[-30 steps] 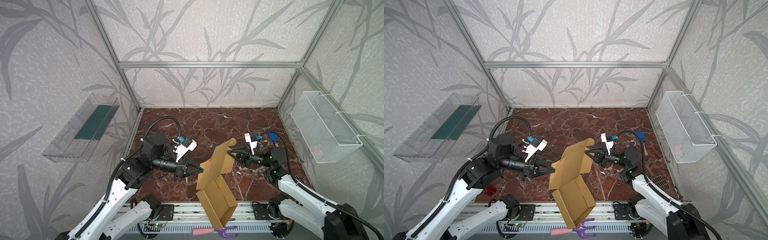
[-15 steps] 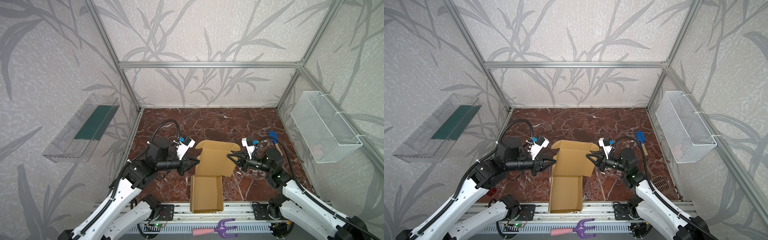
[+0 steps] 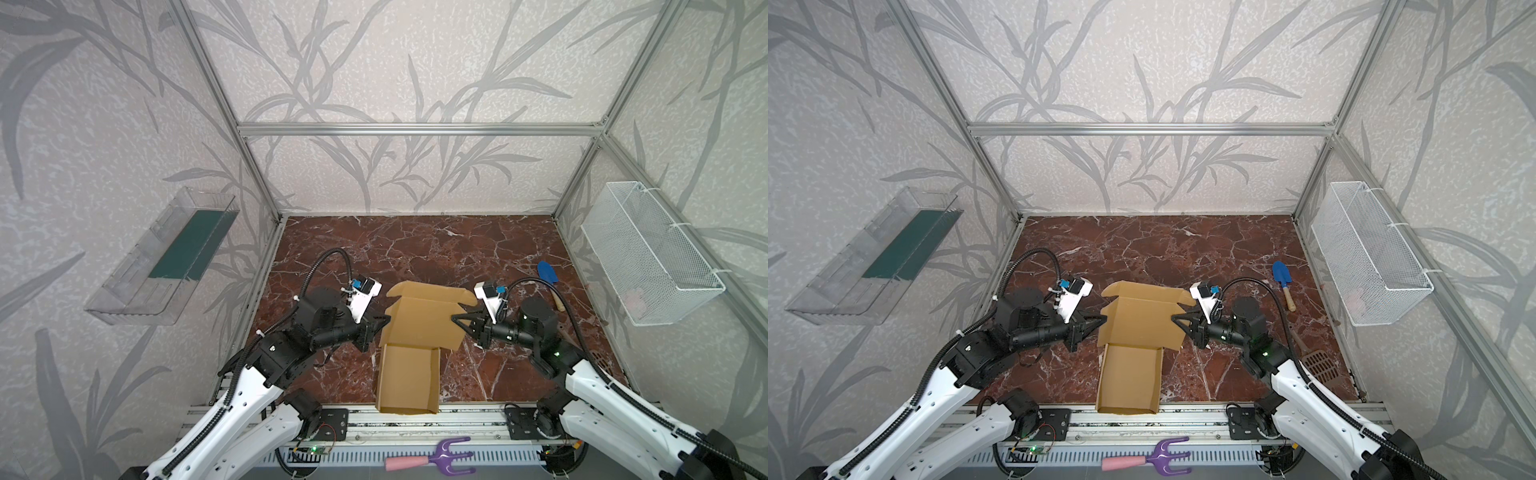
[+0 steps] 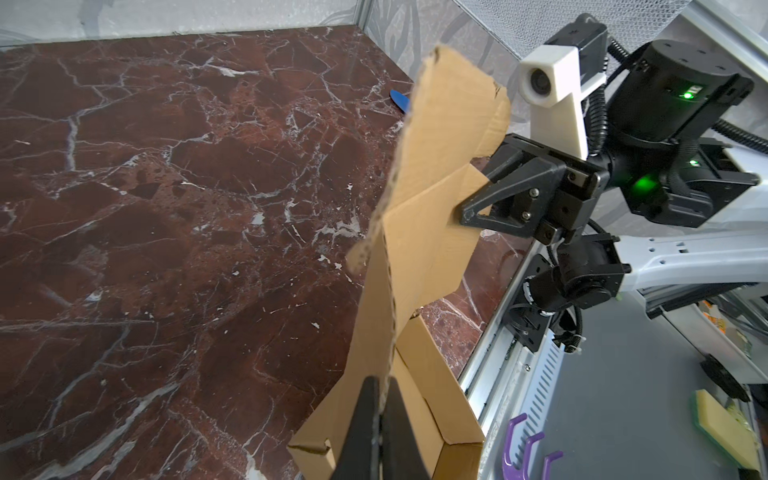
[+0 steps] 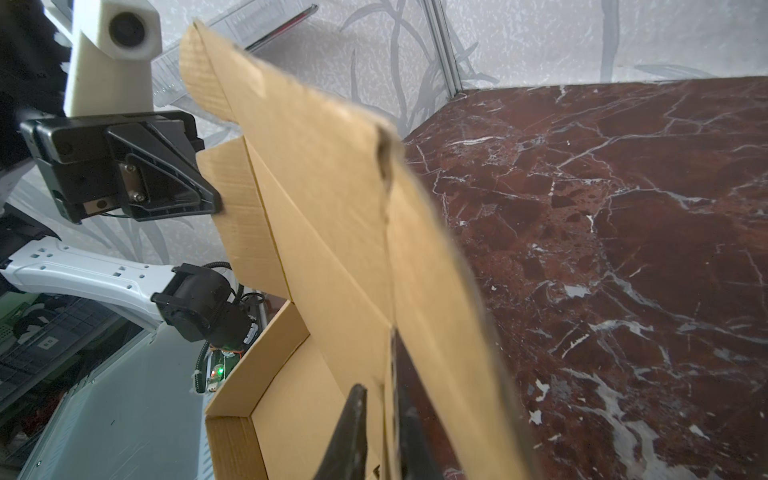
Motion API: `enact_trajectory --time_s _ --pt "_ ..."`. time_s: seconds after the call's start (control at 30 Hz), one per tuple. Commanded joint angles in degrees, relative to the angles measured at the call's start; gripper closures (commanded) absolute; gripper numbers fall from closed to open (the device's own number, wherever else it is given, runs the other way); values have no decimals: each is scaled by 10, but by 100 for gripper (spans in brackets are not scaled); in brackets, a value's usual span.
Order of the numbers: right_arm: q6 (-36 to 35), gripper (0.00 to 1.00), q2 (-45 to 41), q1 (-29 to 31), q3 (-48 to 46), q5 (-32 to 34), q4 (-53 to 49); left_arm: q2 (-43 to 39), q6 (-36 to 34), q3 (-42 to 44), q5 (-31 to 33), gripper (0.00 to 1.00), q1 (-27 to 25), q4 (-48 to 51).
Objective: Fold the paper box
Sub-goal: 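Grasp the lid flap edge with the right gripper while the left holds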
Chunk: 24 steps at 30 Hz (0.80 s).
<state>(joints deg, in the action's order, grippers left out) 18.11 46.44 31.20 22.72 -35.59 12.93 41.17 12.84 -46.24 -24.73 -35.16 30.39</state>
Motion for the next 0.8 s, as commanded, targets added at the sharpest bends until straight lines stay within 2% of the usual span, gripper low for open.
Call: enact_trajectory --time_s 0.0,0.1,0.23,0.43,0.77 --pt "-19 86 -5 12 21 29 -33 -6 -18 6 47 100 -2 9" --pt "-21 90 -6 21 21 40 -39 -3 -23 11 67 100 -2 17" --pt "-30 93 -6 30 26 47 -51 2 -25 15 61 100 -3 12" --pt "-34 100 4 39 33 54 -52 6 -21 21 51 94 -3 -3" --pt "-42 100 3 45 46 54 -64 3 -25 26 54 72 -2 -2"
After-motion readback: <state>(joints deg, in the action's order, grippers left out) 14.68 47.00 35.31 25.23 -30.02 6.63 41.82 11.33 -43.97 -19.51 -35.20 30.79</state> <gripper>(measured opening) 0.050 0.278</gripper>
